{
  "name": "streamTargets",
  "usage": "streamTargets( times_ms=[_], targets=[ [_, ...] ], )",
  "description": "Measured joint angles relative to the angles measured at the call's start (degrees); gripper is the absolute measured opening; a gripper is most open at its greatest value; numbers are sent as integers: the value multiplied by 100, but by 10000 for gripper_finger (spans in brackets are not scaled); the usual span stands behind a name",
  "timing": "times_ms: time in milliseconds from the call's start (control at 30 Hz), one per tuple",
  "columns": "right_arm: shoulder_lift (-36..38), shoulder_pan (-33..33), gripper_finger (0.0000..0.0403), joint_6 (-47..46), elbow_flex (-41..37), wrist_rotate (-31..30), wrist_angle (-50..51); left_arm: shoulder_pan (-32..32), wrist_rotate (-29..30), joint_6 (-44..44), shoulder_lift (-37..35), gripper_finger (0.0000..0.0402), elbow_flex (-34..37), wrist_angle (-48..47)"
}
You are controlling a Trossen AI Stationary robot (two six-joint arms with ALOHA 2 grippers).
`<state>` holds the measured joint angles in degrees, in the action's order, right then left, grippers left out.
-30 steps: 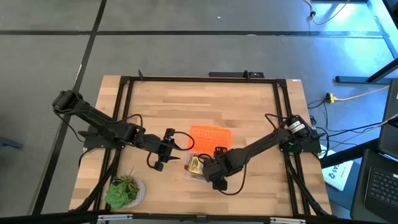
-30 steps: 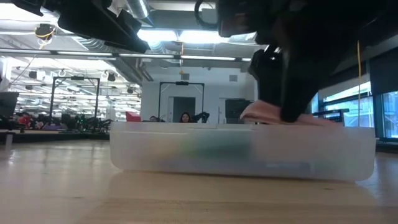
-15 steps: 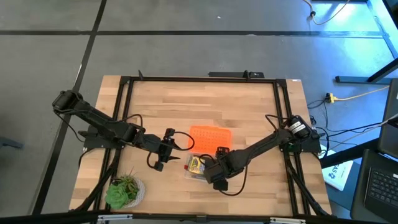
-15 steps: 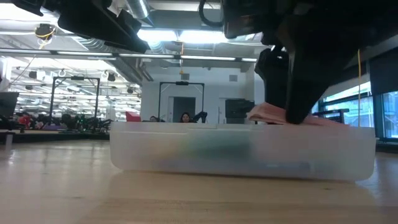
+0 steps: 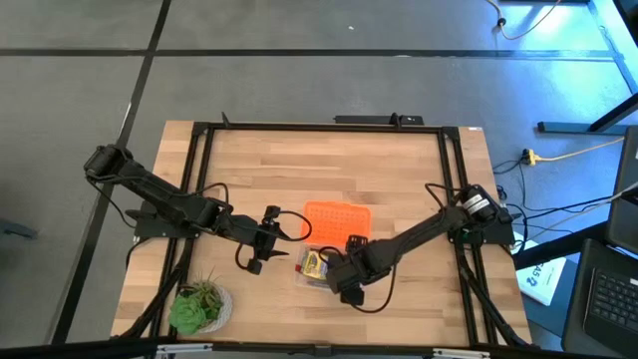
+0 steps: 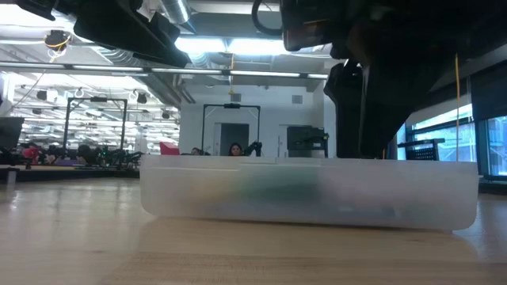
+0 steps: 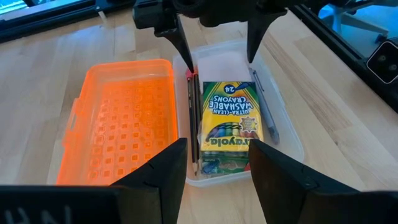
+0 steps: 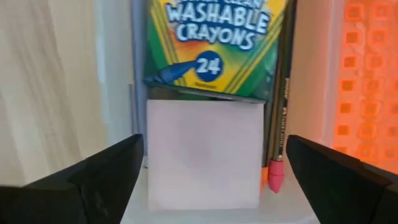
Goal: Pack school essentials
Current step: Close the orange supply box
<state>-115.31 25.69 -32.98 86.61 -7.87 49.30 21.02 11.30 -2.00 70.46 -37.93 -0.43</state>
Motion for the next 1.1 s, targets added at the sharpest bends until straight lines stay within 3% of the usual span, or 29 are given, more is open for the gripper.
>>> streamTargets(
  times_ms=[300, 467, 800, 1100],
  targets=[
    [0, -23, 383, 70, 34, -3, 67, -1, 0, 0, 0, 164, 0, 0],
    [0, -58, 382, 11, 527, 66, 579, -1, -1, 0, 0, 164, 0, 0],
    [12, 118, 382, -307, 1898, -1522, 2731, 1, 2, 0, 2, 164, 0, 0],
    [752, 96, 381, -865, 1489, -1583, 2997, -1, 2, 0, 2, 164, 0, 2]
  ],
)
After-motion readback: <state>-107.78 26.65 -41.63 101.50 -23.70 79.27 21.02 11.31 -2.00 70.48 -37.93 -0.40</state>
